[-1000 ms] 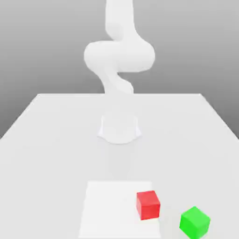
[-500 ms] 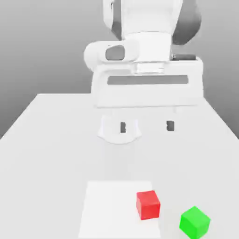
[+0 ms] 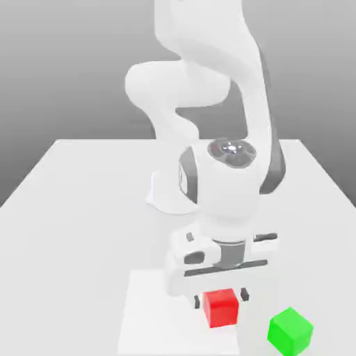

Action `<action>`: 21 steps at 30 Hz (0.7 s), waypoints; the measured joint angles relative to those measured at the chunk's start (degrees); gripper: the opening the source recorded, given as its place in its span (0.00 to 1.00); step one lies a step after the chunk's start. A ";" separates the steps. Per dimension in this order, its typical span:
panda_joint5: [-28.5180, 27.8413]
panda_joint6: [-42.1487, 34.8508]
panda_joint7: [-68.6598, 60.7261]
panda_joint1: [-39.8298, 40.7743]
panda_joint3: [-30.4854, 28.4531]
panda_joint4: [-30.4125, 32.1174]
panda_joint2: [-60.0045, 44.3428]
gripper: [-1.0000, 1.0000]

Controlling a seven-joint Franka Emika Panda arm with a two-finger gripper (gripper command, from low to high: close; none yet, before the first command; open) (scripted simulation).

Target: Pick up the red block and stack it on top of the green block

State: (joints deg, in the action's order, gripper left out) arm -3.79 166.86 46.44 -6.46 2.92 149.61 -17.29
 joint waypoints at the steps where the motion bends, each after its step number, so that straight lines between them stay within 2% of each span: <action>1: -0.03 0.00 0.03 0.02 0.01 0.00 0.00 0.00; 5: -0.15 0.04 0.13 0.08 0.06 0.00 -0.05 0.00; 10: 2.01 -7.60 -1.49 0.96 1.41 1.36 8.97 0.00; 12: 2.10 -10.80 -0.72 -0.02 2.39 -0.65 10.10 0.00; 17: 1.10 -18.31 3.61 -4.53 5.84 -10.33 7.83 0.00; 21: -1.11 -14.68 6.11 -6.52 5.53 -13.10 1.39 0.00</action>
State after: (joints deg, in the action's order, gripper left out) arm -4.90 152.19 52.55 -12.99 8.44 136.51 -15.90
